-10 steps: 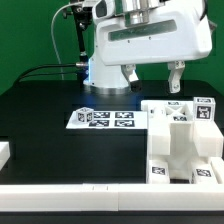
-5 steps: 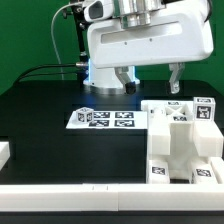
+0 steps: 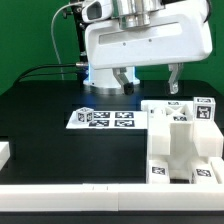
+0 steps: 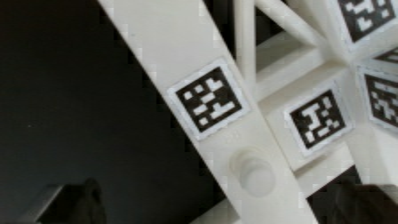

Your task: Assemble chair

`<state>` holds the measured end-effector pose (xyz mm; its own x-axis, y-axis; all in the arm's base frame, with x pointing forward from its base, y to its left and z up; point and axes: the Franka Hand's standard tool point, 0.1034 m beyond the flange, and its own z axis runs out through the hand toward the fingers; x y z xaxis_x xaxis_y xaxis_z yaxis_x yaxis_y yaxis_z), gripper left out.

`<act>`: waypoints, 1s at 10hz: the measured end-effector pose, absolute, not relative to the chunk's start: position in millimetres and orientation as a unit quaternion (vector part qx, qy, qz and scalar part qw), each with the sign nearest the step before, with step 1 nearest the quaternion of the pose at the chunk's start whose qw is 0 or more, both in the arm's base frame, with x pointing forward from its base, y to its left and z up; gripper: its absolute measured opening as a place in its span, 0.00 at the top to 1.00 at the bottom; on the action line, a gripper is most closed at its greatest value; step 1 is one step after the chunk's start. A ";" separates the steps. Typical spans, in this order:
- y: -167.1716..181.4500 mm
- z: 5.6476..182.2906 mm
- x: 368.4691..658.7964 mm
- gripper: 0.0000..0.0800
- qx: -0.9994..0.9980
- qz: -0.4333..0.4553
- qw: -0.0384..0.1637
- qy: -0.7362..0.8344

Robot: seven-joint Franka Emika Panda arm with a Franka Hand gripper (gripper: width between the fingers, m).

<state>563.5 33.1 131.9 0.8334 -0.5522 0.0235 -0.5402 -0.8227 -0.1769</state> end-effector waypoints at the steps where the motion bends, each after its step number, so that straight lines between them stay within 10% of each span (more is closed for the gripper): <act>1: 34.1 132.2 565.2 0.19 -0.953 -0.042 0.081 0.288; 6: 31.3 131.4 566.9 0.19 -0.954 -0.051 0.080 0.283; 10: -67.1 152.9 544.6 0.19 -0.975 -0.031 0.101 0.195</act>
Offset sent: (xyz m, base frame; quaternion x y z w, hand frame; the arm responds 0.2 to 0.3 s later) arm 0.0000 0.0000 0.0000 0.0000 0.0000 0.0000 1.0000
